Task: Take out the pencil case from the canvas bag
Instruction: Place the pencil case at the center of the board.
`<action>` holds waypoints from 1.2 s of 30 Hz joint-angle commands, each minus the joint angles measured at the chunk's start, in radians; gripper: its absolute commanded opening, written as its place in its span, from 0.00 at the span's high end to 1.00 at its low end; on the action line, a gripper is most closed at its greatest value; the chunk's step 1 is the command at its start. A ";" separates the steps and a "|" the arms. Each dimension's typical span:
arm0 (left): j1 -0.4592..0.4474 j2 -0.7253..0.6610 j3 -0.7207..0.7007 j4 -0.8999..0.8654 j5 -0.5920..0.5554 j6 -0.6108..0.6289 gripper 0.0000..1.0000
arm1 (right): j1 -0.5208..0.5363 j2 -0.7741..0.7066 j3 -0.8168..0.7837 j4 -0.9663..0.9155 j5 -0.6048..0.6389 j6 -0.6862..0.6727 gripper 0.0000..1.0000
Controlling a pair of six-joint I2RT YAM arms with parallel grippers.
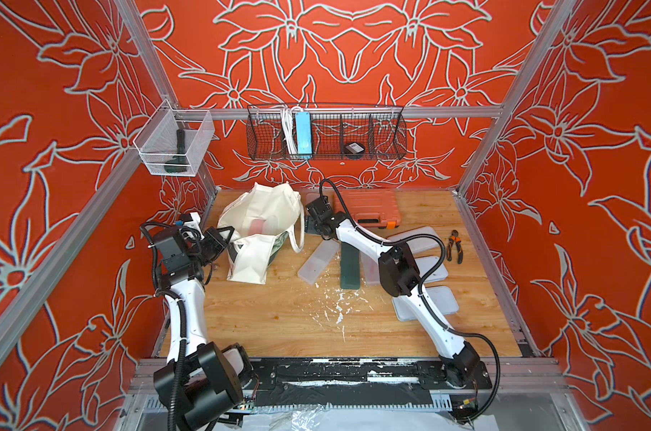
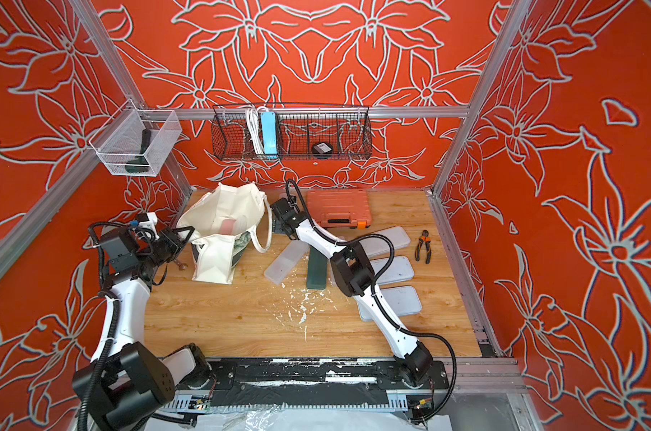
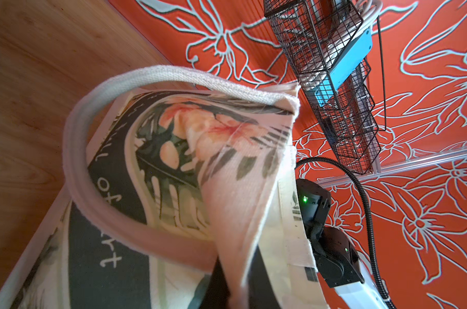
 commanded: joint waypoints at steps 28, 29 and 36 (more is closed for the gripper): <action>0.020 -0.032 -0.021 0.075 0.011 -0.002 1.00 | 0.005 -0.385 -0.344 -0.047 0.055 0.099 0.02; 0.020 -0.036 -0.024 0.080 0.011 -0.007 1.00 | 0.010 -0.399 -0.373 -0.044 0.049 0.111 0.02; 0.020 -0.054 -0.047 0.106 -0.016 -0.024 1.00 | 0.060 -0.474 -0.533 -0.039 0.048 0.173 0.02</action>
